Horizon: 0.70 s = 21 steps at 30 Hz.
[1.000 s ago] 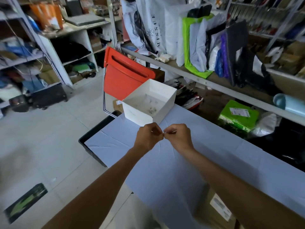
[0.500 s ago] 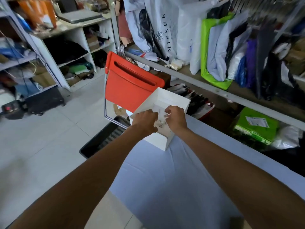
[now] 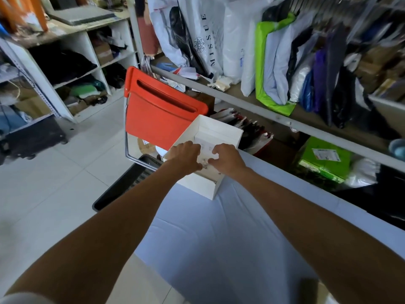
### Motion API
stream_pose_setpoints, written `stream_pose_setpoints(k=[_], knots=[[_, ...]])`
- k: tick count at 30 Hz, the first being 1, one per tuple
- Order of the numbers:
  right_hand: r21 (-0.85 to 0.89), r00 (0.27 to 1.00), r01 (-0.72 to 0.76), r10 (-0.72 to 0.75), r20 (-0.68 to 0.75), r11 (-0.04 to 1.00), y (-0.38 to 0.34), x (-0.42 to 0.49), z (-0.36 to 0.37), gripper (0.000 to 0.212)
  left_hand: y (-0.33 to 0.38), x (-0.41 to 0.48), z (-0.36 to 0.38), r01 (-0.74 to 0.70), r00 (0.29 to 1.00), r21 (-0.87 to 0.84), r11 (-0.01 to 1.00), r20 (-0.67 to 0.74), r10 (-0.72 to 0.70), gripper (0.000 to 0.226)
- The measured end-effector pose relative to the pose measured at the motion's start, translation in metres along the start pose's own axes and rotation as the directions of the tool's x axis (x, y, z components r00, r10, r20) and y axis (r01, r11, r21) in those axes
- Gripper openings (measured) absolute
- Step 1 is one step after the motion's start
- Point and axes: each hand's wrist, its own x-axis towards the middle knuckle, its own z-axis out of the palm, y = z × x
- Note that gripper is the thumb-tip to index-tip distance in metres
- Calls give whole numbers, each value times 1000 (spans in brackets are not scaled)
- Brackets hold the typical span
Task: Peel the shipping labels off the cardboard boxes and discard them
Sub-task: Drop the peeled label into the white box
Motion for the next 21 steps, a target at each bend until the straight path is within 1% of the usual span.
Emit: stream_pose_setpoints(k=[6, 10, 15, 19, 21], knots=[[-24, 1000, -8, 8, -15, 1000, 5, -25, -11, 45, 14, -13, -1, -13, 1000, -14, 1000, 5, 13, 45], [-23, 1000, 6, -6, -2, 1000, 17, -55, -20, 41, 38, -28, 4, -47, 999, -5, 999, 8, 47, 46], [-6, 1000, -5, 5, -2, 1000, 51, -104, -36, 44, 86, -54, 17, -104, 993, 7, 995, 55, 104, 46], [-78, 998, -63, 63, 3, 995, 94, -149, -52, 53, 136, -78, 27, -151, 986, -7, 989, 75, 151, 43], [-106, 994, -105, 105, -7, 989, 117, -173, -58, 53, 165, -91, 32, -170, 981, -14, 985, 95, 171, 41]])
